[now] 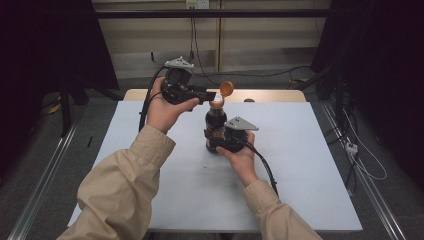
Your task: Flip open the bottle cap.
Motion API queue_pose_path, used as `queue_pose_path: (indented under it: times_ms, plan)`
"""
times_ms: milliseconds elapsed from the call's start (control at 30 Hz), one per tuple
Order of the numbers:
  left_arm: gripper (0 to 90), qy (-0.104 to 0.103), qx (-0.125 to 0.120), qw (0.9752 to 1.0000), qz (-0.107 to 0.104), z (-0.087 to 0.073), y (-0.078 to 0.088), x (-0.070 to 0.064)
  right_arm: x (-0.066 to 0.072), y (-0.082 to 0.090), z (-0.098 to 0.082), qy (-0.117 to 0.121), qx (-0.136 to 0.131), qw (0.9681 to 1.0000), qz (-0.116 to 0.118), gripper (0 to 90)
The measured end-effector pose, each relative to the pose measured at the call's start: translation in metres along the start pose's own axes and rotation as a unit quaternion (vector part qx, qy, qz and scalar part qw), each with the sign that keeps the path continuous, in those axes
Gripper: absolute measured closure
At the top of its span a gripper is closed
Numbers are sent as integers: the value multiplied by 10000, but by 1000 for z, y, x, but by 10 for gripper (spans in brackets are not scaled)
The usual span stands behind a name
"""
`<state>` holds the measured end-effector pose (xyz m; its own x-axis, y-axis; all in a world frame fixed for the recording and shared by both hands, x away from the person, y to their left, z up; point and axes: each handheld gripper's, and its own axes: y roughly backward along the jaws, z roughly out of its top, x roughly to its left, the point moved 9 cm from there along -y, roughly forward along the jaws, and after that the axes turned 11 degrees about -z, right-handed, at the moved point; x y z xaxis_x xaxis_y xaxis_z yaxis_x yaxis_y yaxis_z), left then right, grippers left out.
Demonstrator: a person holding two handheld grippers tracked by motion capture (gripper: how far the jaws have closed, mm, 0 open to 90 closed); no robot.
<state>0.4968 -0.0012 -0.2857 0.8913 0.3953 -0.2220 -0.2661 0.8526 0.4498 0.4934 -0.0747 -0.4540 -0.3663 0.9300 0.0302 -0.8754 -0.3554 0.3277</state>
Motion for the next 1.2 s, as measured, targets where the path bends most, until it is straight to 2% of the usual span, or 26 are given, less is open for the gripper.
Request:
queue_pose_path:
  times_ms: [100, 200, 300, 367, 567, 667, 833, 1033, 1200]
  plan:
    - [483, 35, -82, 10000, -4, -5, 5, 2, 0, 1, -1, -85, 93, 9999, 43, 236]
    - [431, 82, -99, 9999, -1, -13, 11, 5, -3, 4, -6, -94, 306, 9995, 70, 174]
    - [380, 146, -152, 9998, -62, -22, 14, 7, -6, 11, -5, -187, 277, 9992, 207, 164]
    - [337, 162, -208, 9996, -113, -29, 17, 9, -8, 16, -4, -147, 237, 9994, 206, 160]
    - [295, 118, -200, 9997, -42, -48, 26, 15, -12, 27, -10, -111, 348, 9988, 315, 142]
    - [284, 98, -248, 9996, -48, -56, 31, 16, -11, 31, -11, 39, 345, 9985, 413, 139]
    - [267, 35, -231, 9997, -47, -72, 37, 18, -10, 41, -14, 138, 338, 9981, 499, 134]
    - [250, 91, -227, 9996, -129, -95, 36, 14, -14, 53, -21, 171, 379, 9976, 554, 132]
    - [230, 118, -191, 9996, -197, -114, 33, 12, -19, 62, -28, 293, 427, 9972, 548, 131]
